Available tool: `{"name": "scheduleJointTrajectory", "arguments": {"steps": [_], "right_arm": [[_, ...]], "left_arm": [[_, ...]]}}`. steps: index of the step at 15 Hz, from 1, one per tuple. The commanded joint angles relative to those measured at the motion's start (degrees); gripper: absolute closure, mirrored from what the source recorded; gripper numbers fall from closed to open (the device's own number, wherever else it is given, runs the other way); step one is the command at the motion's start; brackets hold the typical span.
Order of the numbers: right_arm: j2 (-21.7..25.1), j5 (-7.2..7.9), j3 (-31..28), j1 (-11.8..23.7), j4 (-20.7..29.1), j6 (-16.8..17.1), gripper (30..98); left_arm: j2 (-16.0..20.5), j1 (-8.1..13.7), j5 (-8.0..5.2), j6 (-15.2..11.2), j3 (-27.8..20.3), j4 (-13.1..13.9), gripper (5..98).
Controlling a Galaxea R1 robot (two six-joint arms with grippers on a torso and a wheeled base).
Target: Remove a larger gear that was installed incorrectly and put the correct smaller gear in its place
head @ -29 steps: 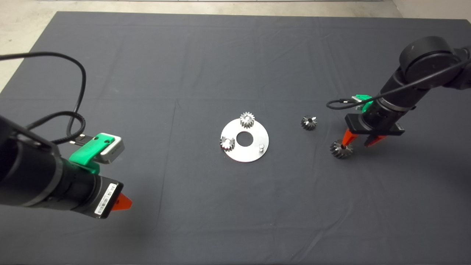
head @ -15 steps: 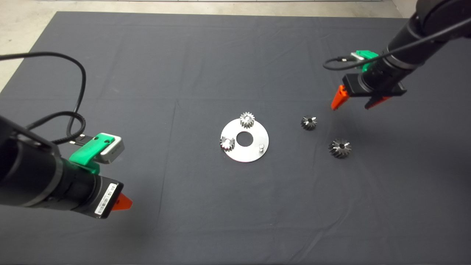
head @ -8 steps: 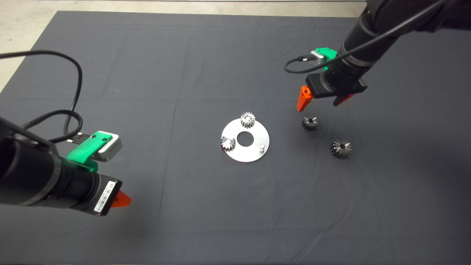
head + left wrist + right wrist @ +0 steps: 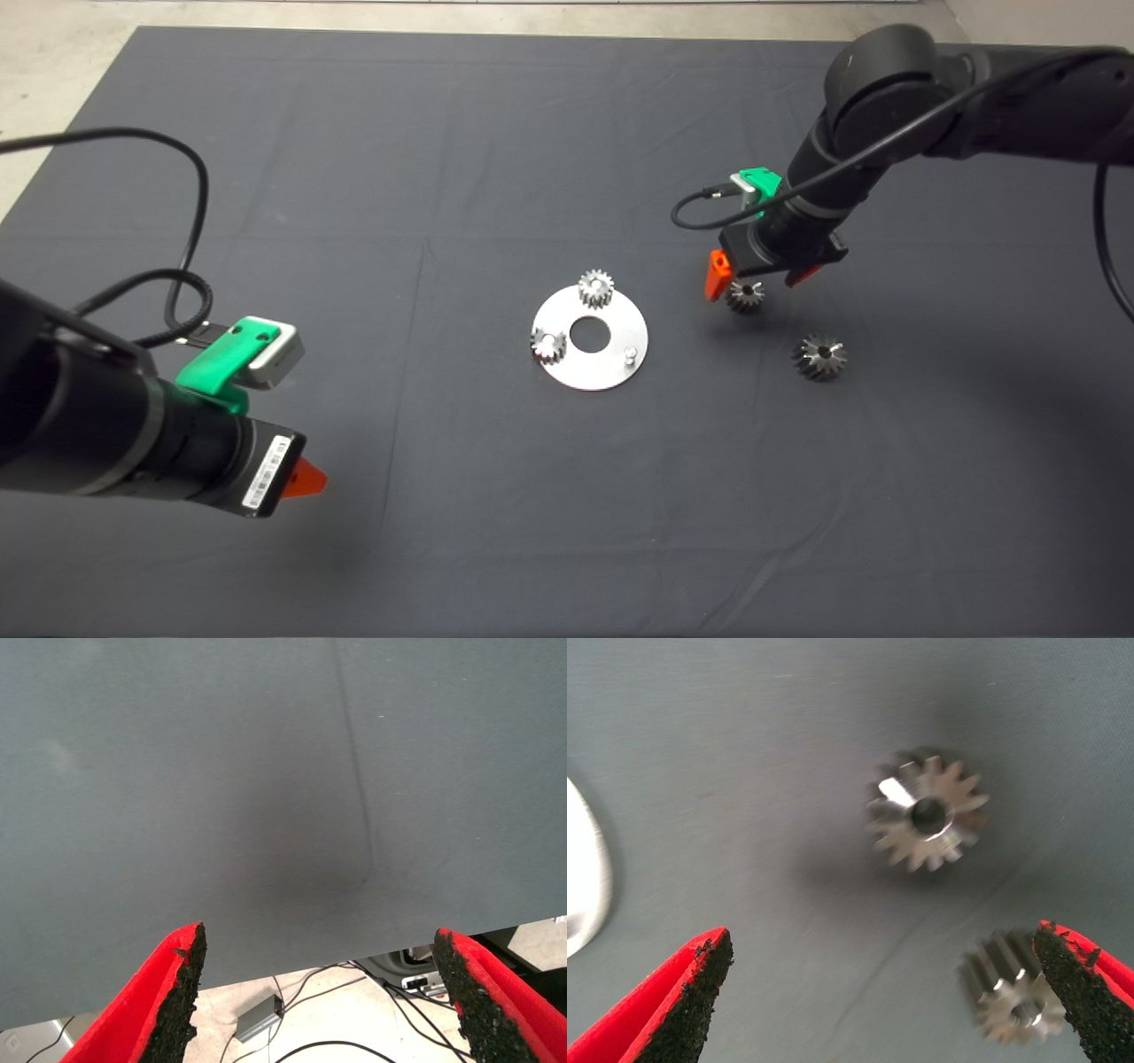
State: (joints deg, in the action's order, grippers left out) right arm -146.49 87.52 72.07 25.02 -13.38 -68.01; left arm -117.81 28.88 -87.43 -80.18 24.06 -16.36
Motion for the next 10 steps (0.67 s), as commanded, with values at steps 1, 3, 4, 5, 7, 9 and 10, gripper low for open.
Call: {"name": "scheduleJointTrajectory", "arguments": {"steps": [1,3,4,5,7,9,10], "right_arm": [[-0.07,5.03,4.01,0.21,-4.9,3.49,39.2],[0.37,5.03,5.96,0.21,-6.39,5.07,39.2],[0.37,4.95,6.32,0.21,-6.57,5.43,39.2],[0.46,4.94,6.32,0.09,-6.66,5.52,39.2],[0.63,5.02,6.66,-1.44,-7.0,5.52,39.2],[0.91,4.94,6.95,-3.31,-7.63,5.07,39.2],[1.42,4.94,7.51,-3.55,-7.45,4.75,39.1]], "left_arm": [[-1.74,-0.14,-4.06,-0.77,0.97,-1.31,39.4],[-2.13,-0.4,-4.06,-0.86,1.06,-1.39,39.4],[-2.45,-0.96,-4.06,-1.09,1.06,-1.39,39.4],[-2.94,-1.28,-4.06,-1.33,1.06,-1.48,39.4],[-3.79,-1.28,-4.15,-1.38,1.58,-1.48,39.4],[-4.15,-1.28,-4.15,-1.3,1.74,-1.39,39.4],[-4.15,-1.28,-4.15,-1.3,1.6,-1.39,39.4]]}}
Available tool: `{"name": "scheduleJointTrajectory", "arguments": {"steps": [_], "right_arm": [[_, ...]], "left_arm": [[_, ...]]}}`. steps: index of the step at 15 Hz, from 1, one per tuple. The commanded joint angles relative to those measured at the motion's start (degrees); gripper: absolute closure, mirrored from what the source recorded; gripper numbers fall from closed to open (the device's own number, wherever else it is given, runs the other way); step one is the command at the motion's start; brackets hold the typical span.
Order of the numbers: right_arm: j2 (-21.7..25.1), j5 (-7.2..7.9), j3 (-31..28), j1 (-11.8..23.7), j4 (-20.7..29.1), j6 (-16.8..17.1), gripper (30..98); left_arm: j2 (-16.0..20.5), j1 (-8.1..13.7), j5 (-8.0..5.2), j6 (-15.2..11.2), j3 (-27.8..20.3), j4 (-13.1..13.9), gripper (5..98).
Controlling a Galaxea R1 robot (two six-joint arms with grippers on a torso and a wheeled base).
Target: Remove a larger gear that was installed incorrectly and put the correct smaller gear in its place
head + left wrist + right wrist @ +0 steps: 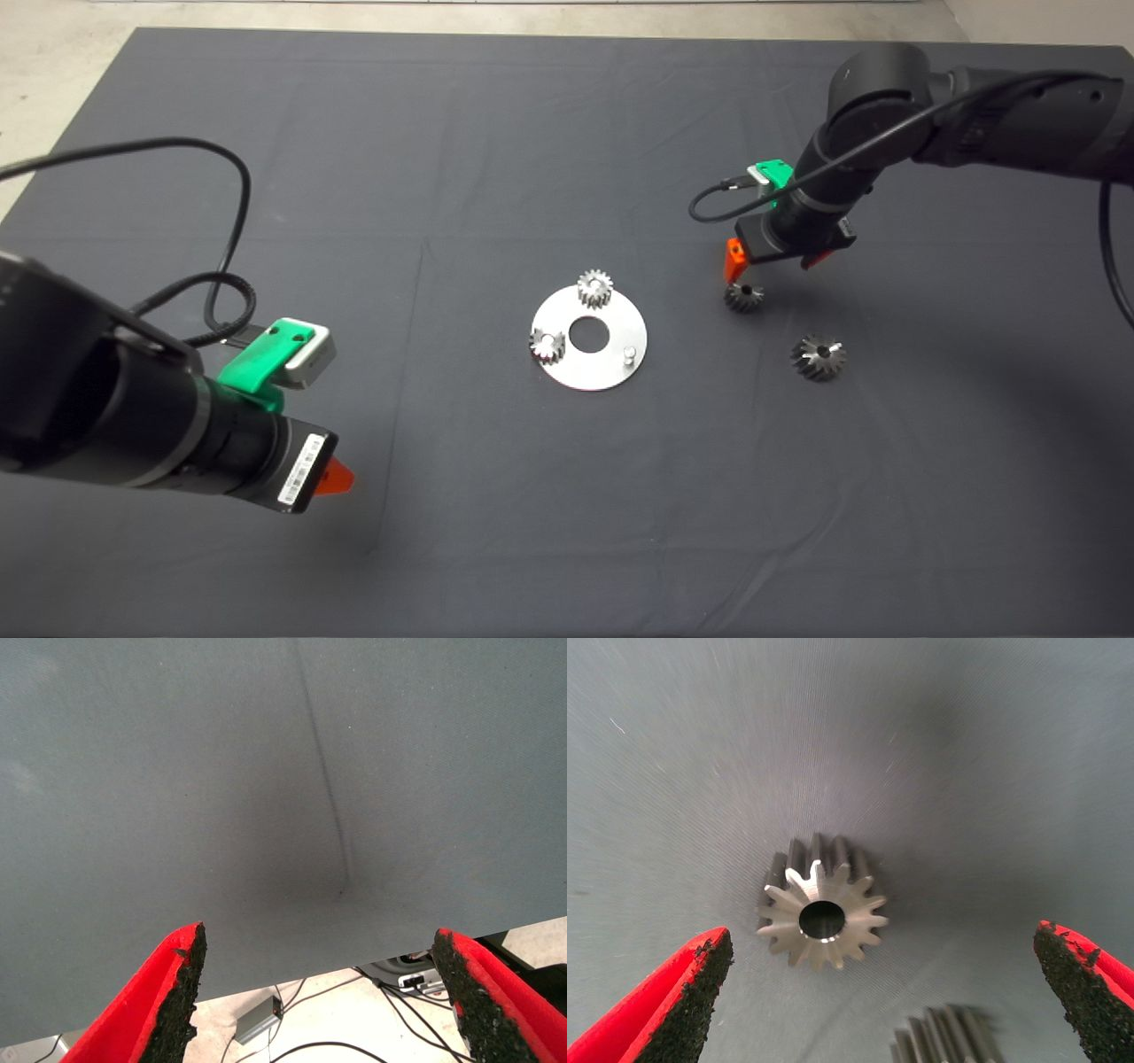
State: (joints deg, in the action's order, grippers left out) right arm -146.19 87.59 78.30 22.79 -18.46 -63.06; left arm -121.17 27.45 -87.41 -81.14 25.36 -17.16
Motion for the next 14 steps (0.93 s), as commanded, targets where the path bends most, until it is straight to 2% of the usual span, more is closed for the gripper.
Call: {"name": "scheduleJointTrajectory", "arguments": {"steps": [1,2,3,4,5,9,14], "right_arm": [[1.29,4.78,2.3,-1.26,-2.08,-0.31,39.2],[1.39,4.78,2.9,-1.25,0.1,-0.39,39.2],[1.71,4.7,2.98,-1.08,6.04,-0.31,39.2],[1.82,4.7,2.67,-1.04,8.96,-0.31,39.2],[1.56,4.7,2.55,-0.99,9.49,-0.31,39.2],[-0.18,4.45,2.46,-1.17,9.23,-0.13,39.2],[-2.57,4.34,0.99,-2.14,1.39,-0.4,39.2]], "left_arm": [[-0.78,0.13,-4.18,-0.33,0.12,-0.59,39.4],[-0.78,0.15,-4.18,-0.33,0.01,-0.5,39.4],[-0.87,0.06,-4.18,-0.33,-0.32,-0.5,39.4],[-0.87,0.11,-4.13,-0.38,-0.36,-0.5,39.4],[-0.95,0.06,-4.09,-0.42,-0.32,-0.5,39.4],[-1.31,0.06,-4.09,-0.42,-0.41,-0.5,39.4],[-1.48,-0.55,-4.09,-0.33,0.29,-0.77,39.4]]}}
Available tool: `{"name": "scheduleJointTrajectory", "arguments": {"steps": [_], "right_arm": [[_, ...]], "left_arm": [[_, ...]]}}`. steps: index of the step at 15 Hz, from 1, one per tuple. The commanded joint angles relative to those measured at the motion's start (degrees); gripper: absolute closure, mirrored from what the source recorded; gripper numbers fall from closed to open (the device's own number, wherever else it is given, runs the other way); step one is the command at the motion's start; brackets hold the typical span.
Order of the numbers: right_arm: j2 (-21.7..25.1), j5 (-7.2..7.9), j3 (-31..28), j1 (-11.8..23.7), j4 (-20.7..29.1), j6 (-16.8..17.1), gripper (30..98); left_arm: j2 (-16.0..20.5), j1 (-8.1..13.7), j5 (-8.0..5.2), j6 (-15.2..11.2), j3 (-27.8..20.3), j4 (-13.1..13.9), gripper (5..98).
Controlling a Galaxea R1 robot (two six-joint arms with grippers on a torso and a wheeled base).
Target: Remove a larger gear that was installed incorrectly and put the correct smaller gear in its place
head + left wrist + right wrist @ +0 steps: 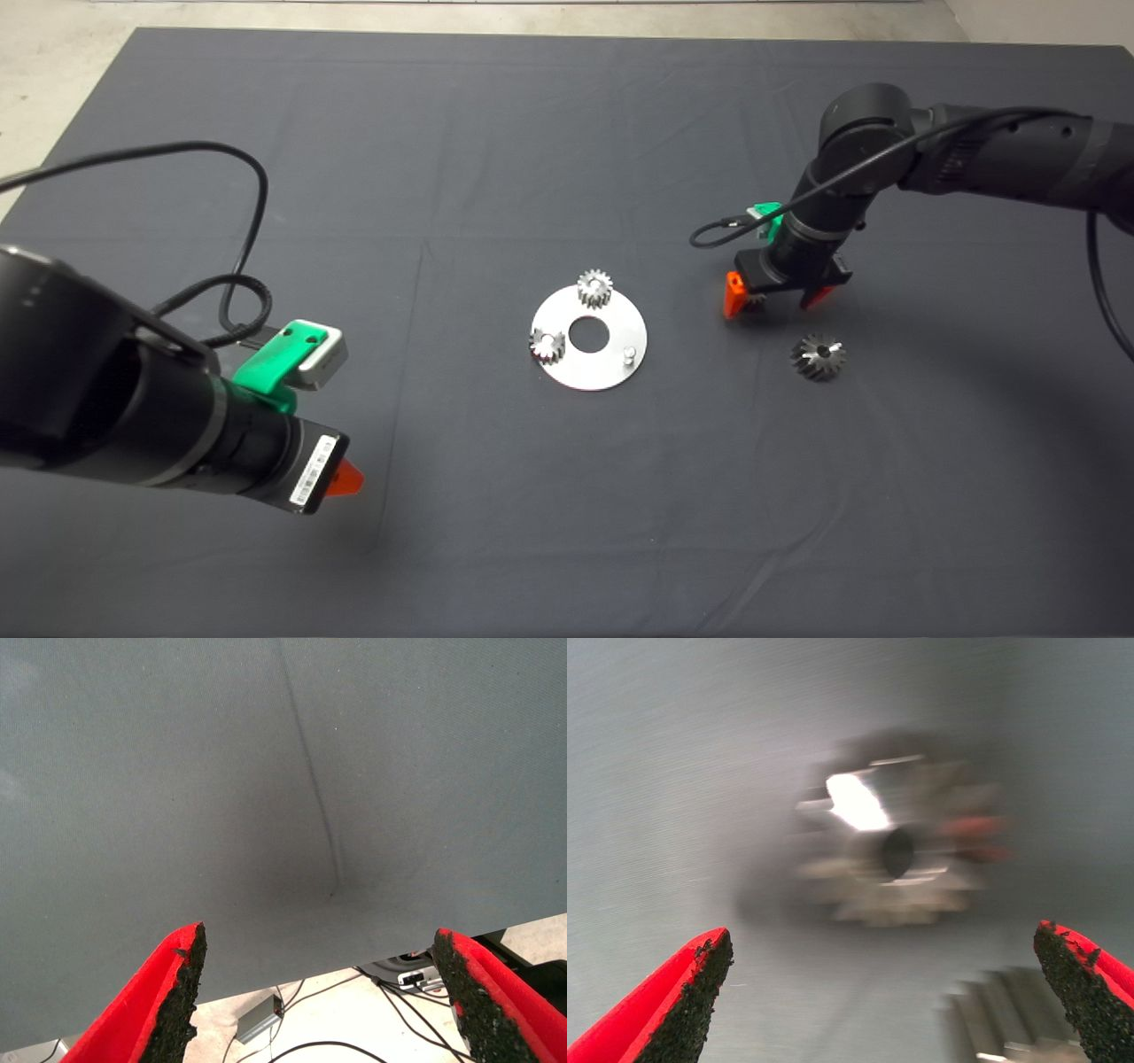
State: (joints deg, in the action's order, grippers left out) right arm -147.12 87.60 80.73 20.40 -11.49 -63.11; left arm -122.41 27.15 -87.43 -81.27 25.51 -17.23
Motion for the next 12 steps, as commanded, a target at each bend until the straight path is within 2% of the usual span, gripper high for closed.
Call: {"name": "scheduleJointTrajectory", "arguments": {"steps": [1,2,6,12], "right_arm": [[-1.64,4.33,-0.94,0.26,-6.18,-0.26,39.2],[-1.7,4.24,0.08,0.26,-6.26,0.01,39.2],[-5.79,4.33,10.69,0.43,-5.82,0.62,39.2],[-7.88,4.33,12.25,0.52,-5.91,1.5,39.2]], "left_arm": [[-0.52,-0.43,-4.06,-0.2,0.13,-0.88,39.4],[-0.87,-0.9,-4.06,-0.29,0.13,-1.4,39.4],[-1.4,-2.45,-4.06,-0.29,0.13,-1.85,39.4],[-1.92,-2.54,-4.06,-0.29,0.22,-1.85,39.4]]}}
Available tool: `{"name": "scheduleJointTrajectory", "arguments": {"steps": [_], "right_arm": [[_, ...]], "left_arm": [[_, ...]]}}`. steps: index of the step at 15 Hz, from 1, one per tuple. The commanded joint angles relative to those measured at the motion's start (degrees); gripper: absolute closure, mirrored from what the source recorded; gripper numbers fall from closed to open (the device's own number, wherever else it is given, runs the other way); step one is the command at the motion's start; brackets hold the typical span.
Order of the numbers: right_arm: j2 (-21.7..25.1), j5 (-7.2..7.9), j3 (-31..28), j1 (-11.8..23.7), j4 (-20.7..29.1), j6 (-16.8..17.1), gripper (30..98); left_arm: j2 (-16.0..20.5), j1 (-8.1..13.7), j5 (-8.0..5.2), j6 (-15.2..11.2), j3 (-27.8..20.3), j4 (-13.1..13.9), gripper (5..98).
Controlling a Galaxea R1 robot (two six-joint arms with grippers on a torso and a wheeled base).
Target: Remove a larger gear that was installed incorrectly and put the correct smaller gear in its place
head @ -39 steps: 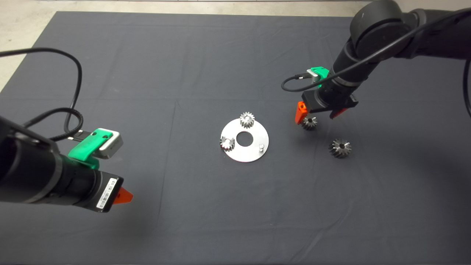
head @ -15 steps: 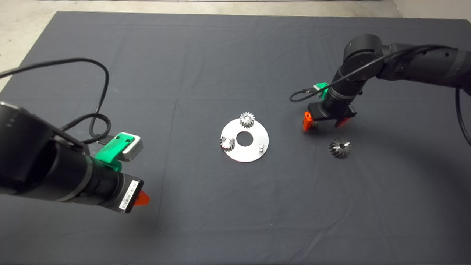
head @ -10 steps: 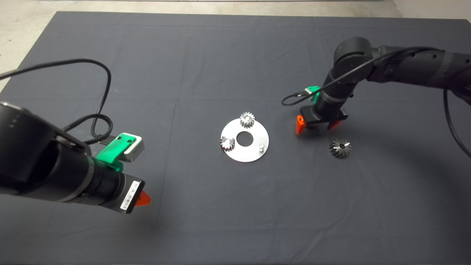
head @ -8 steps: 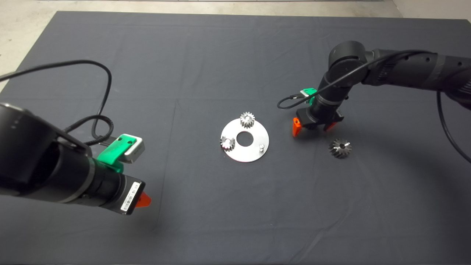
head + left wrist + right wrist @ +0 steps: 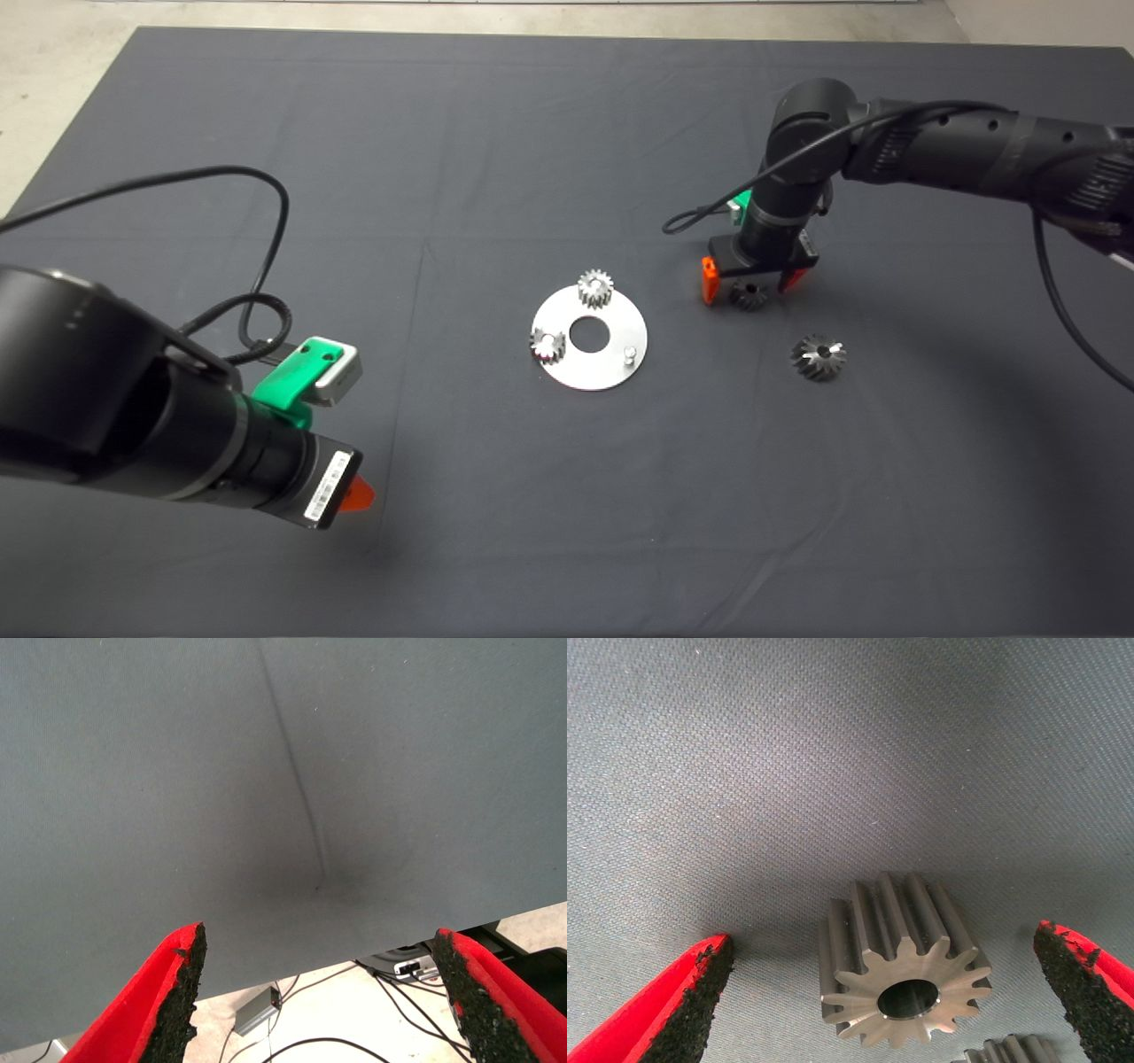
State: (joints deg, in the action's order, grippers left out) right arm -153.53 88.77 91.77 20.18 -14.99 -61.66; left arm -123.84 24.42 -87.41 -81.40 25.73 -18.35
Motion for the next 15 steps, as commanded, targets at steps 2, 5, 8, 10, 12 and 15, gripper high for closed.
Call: {"name": "scheduleJointTrajectory", "arguments": {"steps": [2,5,8,10,12,15], "right_arm": [[-1.39,3.16,1.2,0.75,-2.41,0.05,39.2],[-1.04,3.25,0.67,1.01,-2.32,-0.13,39.5],[-0.77,3.25,0.41,1.1,-2.06,-0.39,44.4],[-0.86,3.27,0.41,1.45,-2.14,-0.39,49.2],[-0.86,3.28,0.41,1.45,-2.06,-0.39,51.6],[-0.77,3.29,0.41,1.45,-2.14,-0.39,57.2]], "left_arm": [[-0.75,0.19,-4.09,-0.17,-0.09,-0.73,39.4],[-0.75,0.19,-4.16,-0.17,0.0,-0.73,39.4],[-0.75,0.19,-4.09,-0.17,0.09,-0.73,39.4],[-0.75,0.19,-4.09,-0.17,0.18,-0.73,39.4],[-0.75,0.19,-4.09,-0.25,-0.26,-0.73,39.4],[-1.18,0.19,-4.09,-0.34,0.18,-0.73,39.4]]}}
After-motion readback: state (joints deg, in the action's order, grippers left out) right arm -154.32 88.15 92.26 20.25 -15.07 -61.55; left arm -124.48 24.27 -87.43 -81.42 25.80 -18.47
